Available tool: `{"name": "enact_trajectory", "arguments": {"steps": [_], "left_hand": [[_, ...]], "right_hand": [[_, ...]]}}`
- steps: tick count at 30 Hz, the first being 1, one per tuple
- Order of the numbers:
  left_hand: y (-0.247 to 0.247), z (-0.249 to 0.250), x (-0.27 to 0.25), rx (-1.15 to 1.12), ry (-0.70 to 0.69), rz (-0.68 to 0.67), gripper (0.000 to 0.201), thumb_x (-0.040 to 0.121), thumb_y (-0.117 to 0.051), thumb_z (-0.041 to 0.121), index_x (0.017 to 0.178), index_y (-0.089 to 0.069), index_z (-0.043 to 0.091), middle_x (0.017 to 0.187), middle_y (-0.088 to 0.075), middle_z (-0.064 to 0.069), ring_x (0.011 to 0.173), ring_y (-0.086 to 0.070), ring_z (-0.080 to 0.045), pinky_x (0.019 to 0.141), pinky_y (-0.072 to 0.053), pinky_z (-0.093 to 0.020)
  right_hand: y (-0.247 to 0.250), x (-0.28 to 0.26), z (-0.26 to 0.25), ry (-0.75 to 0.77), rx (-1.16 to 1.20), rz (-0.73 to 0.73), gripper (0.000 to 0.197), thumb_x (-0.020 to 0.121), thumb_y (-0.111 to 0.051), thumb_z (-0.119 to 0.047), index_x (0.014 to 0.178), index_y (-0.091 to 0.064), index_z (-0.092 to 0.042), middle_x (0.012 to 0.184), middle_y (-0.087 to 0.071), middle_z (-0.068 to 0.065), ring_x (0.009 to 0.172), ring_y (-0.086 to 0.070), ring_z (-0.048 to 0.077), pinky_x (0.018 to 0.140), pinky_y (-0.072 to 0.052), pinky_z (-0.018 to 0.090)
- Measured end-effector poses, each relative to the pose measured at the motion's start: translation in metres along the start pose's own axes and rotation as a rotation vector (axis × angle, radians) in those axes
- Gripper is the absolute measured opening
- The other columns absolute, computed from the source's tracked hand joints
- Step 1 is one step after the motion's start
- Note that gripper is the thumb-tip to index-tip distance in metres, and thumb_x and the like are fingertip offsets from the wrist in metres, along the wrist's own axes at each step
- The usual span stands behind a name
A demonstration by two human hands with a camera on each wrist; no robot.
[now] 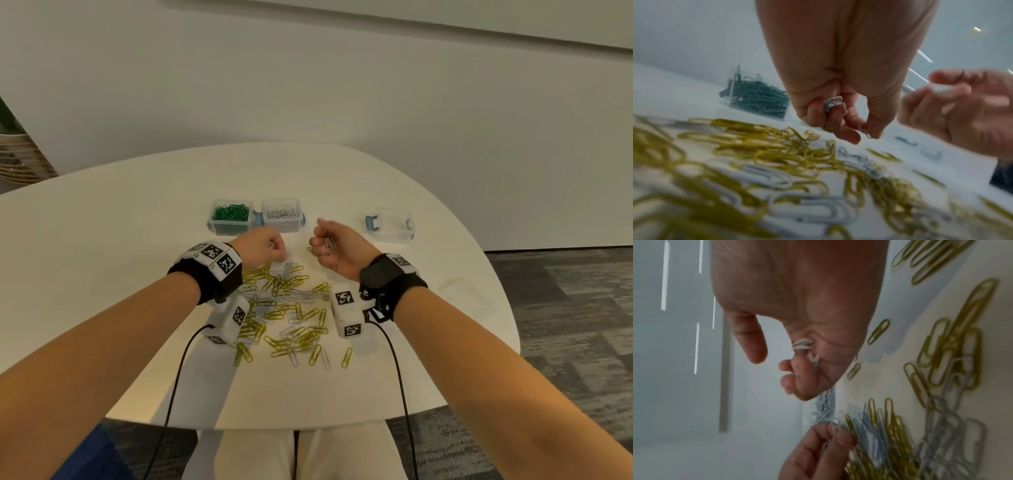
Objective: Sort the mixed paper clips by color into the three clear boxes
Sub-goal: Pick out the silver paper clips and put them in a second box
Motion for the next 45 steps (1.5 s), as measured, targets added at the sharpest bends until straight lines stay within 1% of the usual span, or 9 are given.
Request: {"name": "enact_trajectory", "arguments": {"steps": [8,13,17,23,26,31,38,41,45], "left_hand": [[0.009,-0.017,-0.014,-1.246,0.199,-0.093,0.020,0.099,-0.042,0.010,0.116,-0.053,0.010,0.077,-0.053,0.002,0.058,-0.037,-0.007,0.044,-0.031,-0.017],[0.005,-0.008,-0.013,-0.935,0.355,-0.087,0.011,0.089,-0.043,0.016,0.078,-0.044,0.014,0.061,-0.036,0.000,0.047,-0.029,-0.012,0.042,-0.020,-0.021],[-0.001,0.004,-0.010,0.205,0.042,-0.038,0.009,0.087,-0.062,0.023,0.090,-0.064,0.015,0.082,-0.049,0.004,0.075,-0.046,-0.012,0.068,-0.037,-0.023],[-0.009,-0.001,-0.004,0.350,-0.008,-0.075,0.016,0.083,-0.068,0.025,0.092,-0.069,0.012,0.092,-0.065,-0.001,0.084,-0.058,-0.017,0.070,-0.040,-0.024],[-0.011,0.001,-0.004,0.365,-0.001,-0.098,0.014,0.086,-0.061,0.024,0.080,-0.066,0.012,0.079,-0.061,-0.002,0.077,-0.058,-0.019,0.065,-0.039,-0.024],[-0.003,0.001,-0.002,-0.031,0.097,-0.106,0.025,0.096,-0.035,0.014,0.072,-0.039,0.011,0.065,-0.039,-0.001,0.059,-0.038,-0.018,0.049,-0.027,-0.023],[-0.002,-0.002,-0.012,-1.135,0.210,-0.043,0.020,0.091,-0.036,-0.001,0.080,-0.034,0.015,0.069,-0.046,-0.006,0.050,-0.033,-0.009,0.041,-0.023,-0.016],[-0.003,-0.005,-0.014,-1.169,0.179,-0.055,0.023,0.096,-0.039,-0.001,0.077,-0.038,0.014,0.073,-0.050,-0.006,0.053,-0.035,-0.007,0.043,-0.027,-0.014],[-0.001,-0.007,-0.016,-1.246,0.201,-0.028,0.021,0.094,-0.042,-0.002,0.082,-0.039,0.014,0.073,-0.051,-0.008,0.051,-0.039,-0.009,0.040,-0.028,-0.016]], "right_hand": [[-0.036,0.025,0.001,0.097,-1.580,0.163,0.038,0.078,-0.076,-0.037,0.101,-0.071,-0.008,0.094,-0.062,0.001,0.086,-0.055,0.014,0.073,-0.042,0.025],[-0.044,0.032,0.005,0.002,-1.797,0.090,0.029,0.083,-0.072,-0.035,0.085,-0.064,-0.007,0.082,-0.060,0.005,0.073,-0.055,0.019,0.065,-0.043,0.028],[-0.031,0.022,-0.002,-0.114,-1.601,0.056,0.029,0.087,-0.065,-0.039,0.085,-0.064,-0.010,0.068,-0.054,0.001,0.058,-0.046,0.015,0.061,-0.042,0.029],[-0.008,0.001,-0.007,-0.211,-0.183,-0.088,0.022,0.091,-0.038,-0.018,0.069,-0.036,-0.017,0.060,-0.038,-0.001,0.042,-0.027,0.008,0.036,-0.018,0.017],[-0.011,0.003,-0.002,-0.135,-0.030,0.000,0.019,0.090,-0.039,-0.017,0.072,-0.045,-0.012,0.068,-0.050,0.006,0.044,-0.038,0.011,0.037,-0.026,0.017],[-0.020,0.021,0.000,-0.032,-1.012,0.330,0.030,0.086,-0.070,-0.030,0.070,-0.052,-0.011,0.057,-0.043,0.004,0.045,-0.038,0.015,0.045,-0.034,0.023],[-0.040,0.037,0.008,-0.052,-1.708,0.231,0.032,0.083,-0.071,-0.033,0.073,-0.053,-0.009,0.075,-0.057,0.007,0.066,-0.054,0.020,0.057,-0.041,0.027],[-0.037,0.027,0.004,-0.050,-1.586,0.200,0.034,0.091,-0.059,-0.030,0.065,-0.047,-0.010,0.061,-0.046,0.002,0.052,-0.042,0.016,0.050,-0.035,0.024],[-0.021,0.015,0.009,-0.095,-0.346,0.028,0.022,0.090,-0.042,-0.015,0.069,-0.035,-0.016,0.060,-0.032,0.000,0.045,-0.027,0.011,0.042,-0.019,0.021]]}}
Point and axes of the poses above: each hand's wrist, its own x-axis towards the middle knuckle, its own y-axis out of the back of the hand, z = x × y, the point moved 1 cm from there along x, towards the middle knuckle
